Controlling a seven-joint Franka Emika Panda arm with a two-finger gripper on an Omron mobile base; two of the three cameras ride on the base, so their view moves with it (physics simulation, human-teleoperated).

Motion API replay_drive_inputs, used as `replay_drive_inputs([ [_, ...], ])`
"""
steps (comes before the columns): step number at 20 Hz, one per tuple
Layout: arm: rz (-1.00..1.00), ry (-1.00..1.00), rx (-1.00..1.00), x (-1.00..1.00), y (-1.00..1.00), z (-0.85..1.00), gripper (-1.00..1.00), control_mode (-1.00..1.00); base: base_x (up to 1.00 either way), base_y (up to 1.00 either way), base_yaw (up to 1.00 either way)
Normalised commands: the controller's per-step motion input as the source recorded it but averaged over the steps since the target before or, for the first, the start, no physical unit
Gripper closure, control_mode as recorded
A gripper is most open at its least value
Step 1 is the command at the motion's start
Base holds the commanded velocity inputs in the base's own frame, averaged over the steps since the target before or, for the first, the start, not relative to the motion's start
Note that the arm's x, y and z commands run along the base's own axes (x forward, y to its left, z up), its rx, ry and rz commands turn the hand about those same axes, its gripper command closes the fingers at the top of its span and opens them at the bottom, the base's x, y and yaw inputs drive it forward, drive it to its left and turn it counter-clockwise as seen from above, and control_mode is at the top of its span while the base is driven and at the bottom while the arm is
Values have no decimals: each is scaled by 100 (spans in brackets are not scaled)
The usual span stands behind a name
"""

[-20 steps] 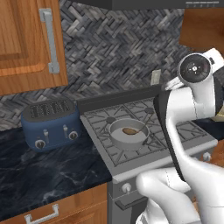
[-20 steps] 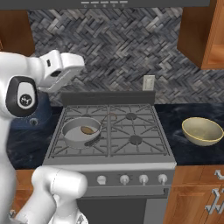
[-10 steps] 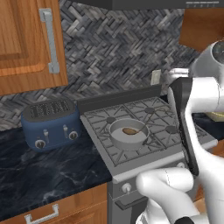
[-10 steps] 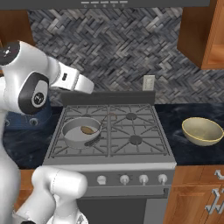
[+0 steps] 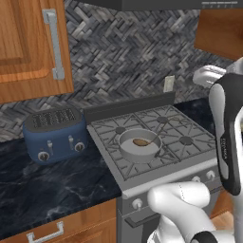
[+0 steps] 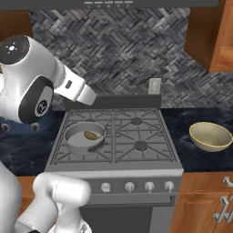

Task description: Open the cabinet and move the ladle to the pot. Then close the cabinet.

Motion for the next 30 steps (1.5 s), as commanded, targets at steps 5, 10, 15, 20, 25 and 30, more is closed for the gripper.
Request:
replay_drive_inputs([
  [5,0,-13,0,-61,2,-1,-100,-100,0,0,0],
  [10,0,-3,0,-42,1,-4,-100,-100,0,0,0],
  [15,0,0,3,-25,4,-29,-100,-100,0,0,0],
  [20,0,0,0,-31,5,-1,-100,-100,0,0,0],
  [25,2,-1,0,-10,19,0,-100,-100,0,0,0],
  [30,1,-3,0,-11,0,0,-100,100,-18,-9,1],
])
